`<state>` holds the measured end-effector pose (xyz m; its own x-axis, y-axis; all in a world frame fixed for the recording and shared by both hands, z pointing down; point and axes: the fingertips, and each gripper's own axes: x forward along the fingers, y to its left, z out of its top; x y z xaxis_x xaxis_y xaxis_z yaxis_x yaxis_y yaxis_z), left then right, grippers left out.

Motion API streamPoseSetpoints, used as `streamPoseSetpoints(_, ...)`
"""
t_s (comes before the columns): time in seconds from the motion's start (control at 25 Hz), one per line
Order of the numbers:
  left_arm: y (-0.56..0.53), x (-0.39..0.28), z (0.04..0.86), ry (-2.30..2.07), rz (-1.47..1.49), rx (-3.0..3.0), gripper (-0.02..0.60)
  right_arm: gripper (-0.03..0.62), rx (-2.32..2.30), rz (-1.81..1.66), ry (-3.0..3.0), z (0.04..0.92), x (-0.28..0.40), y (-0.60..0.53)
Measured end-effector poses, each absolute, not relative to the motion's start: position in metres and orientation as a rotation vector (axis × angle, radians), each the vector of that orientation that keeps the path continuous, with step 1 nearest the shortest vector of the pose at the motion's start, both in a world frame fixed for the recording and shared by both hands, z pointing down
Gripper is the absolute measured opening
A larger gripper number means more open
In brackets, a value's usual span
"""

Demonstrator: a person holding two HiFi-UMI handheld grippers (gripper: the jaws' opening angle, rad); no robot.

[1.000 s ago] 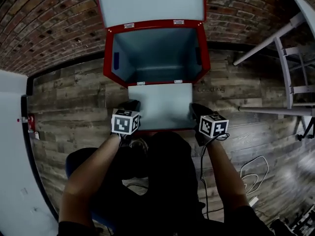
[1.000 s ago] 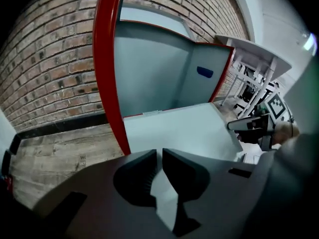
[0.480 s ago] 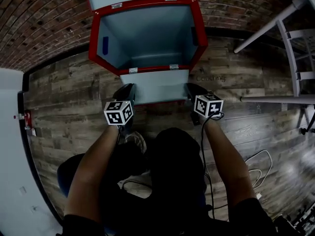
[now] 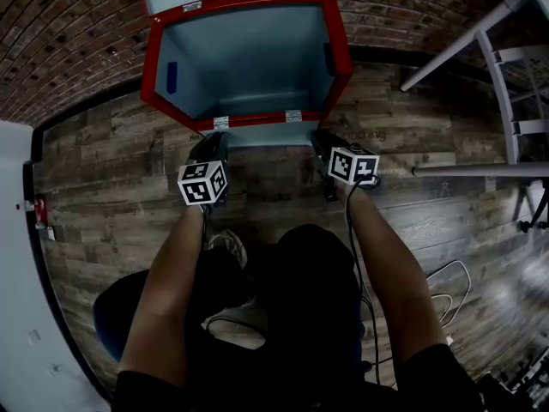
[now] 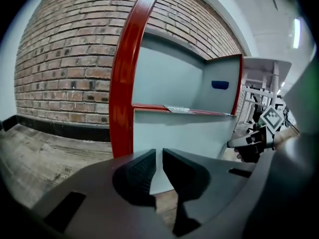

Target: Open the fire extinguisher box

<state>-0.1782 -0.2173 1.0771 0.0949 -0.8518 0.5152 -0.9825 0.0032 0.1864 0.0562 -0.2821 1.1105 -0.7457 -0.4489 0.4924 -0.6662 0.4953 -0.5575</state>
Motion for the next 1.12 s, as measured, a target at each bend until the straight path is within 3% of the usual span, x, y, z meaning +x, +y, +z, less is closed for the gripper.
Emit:
streamPoseSetpoints(0.24,-0.210,-0.180,1.086,-1.728,0.503,1.848,0.086,0.034,0.936,1.078,-2.406,1.110,0.063,-0.276)
streamPoseSetpoints(0.48,-0.156,-0.153,1.077,-1.433,0.929,1.728,0.084,0.033,0.952,0.888,-2.499,1.039,0.103,-0.253)
streamPoseSetpoints(0.68,-0.161,-0.093,0.921,-1.410,0.556,1.897,0.075,0.032,0.905,0.650,-2.708,0.922,0.106,-0.236)
streamPoseSetpoints(0.88,-0.129,-0.077,0.755,-1.667,0.437,2.266,0.058,0.032,0.936,0.496,-2.886,0.794,0.105,-0.220)
streamPoseSetpoints(1.12,-0.079,-0.110,0.696,-2.054,0.150,2.311,0.054,0.032,0.929,0.486,-3.027,0.737,0.111,-0.182)
